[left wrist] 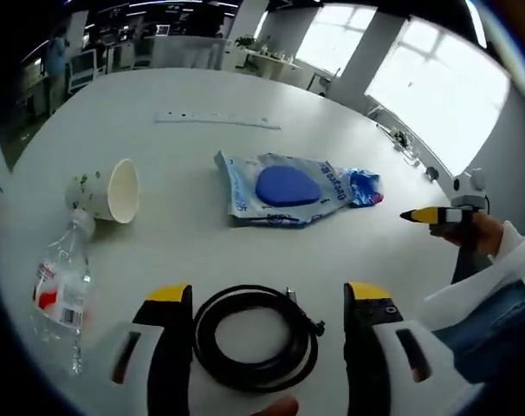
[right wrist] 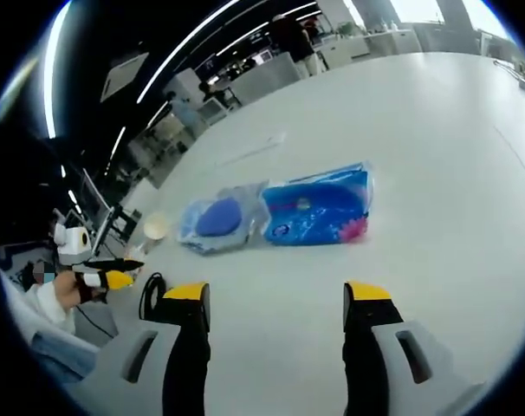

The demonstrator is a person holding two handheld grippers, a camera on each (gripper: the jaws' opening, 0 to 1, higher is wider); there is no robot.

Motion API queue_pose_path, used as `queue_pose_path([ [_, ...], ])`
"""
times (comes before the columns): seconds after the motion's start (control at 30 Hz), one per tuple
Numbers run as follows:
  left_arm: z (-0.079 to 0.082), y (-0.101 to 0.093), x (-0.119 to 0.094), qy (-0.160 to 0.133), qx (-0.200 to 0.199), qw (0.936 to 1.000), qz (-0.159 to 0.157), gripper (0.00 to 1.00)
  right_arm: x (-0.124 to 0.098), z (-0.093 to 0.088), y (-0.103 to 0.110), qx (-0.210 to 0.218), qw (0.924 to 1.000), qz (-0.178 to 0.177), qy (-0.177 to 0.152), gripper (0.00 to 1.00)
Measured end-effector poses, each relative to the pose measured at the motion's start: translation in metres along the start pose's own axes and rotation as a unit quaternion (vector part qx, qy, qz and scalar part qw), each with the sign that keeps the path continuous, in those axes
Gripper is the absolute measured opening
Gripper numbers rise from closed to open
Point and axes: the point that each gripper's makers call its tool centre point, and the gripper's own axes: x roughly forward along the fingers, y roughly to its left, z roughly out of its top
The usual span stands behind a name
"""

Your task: Arrange the tabletop items into an orderly group along one side of the table until the central work area is clear of visible clutter.

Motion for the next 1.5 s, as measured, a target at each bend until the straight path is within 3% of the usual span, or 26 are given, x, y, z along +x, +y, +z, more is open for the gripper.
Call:
queue_pose_path([
  [0.17, -0.019, 0.008, -0.001, 0.025, 0.023, 0.9992, 0.023, 0.71, 0.001, 0.0, 0.007, 0.008, 0.9999, 0.008, -0.006, 0.6],
  [0.3, -0.031, 0.01, -0.001, 0.037, 0.012, 0.9989, 0.025, 0.7, 0.0, -0.002, 0.01, 0.014, 0.9998, 0.013, -0.01, 0.6],
  [0.37, -0.032, 0.011, -0.002, 0.033, -0.011, 0.9991, 0.024, 0.69, -0.001, -0.003, 0.011, 0.021, 0.9996, 0.016, -0.011, 0.6],
  [0.53, -0.036, 0.016, -0.004, 0.044, 0.006, 0.9981, 0.043, 0.68, -0.004, -0.008, 0.01, 0.029, 0.9993, 0.017, -0.013, 0.59],
  [0.77, -0.052, 0.018, -0.001, 0.054, -0.011, 0.9971, 0.052, 0.64, -0.011, -0.018, 0.013, 0.047, 0.9986, 0.017, -0.016, 0.56],
  [1.0, -0.065, 0.022, 0.001, 0.066, 0.008, 0.995, 0.075, 0.55, -0.011, -0.033, 0.013, 0.062, 0.9979, 0.018, -0.006, 0.52],
  [1.27, -0.055, 0.036, -0.001, 0.039, -0.006, 0.993, 0.111, 0.4, -0.008, -0.034, 0.016, 0.071, 0.9972, 0.023, -0.006, 0.5],
  [1.43, -0.054, 0.049, -0.001, 0.052, 0.051, 0.9856, 0.152, 0.24, -0.004, -0.036, 0.019, 0.07, 0.9972, 0.025, -0.001, 0.48],
  [1.5, -0.053, 0.048, 0.002, 0.044, 0.034, 0.9871, 0.15, 0.23, -0.003, -0.04, 0.022, 0.068, 0.9973, 0.027, 0.004, 0.48],
])
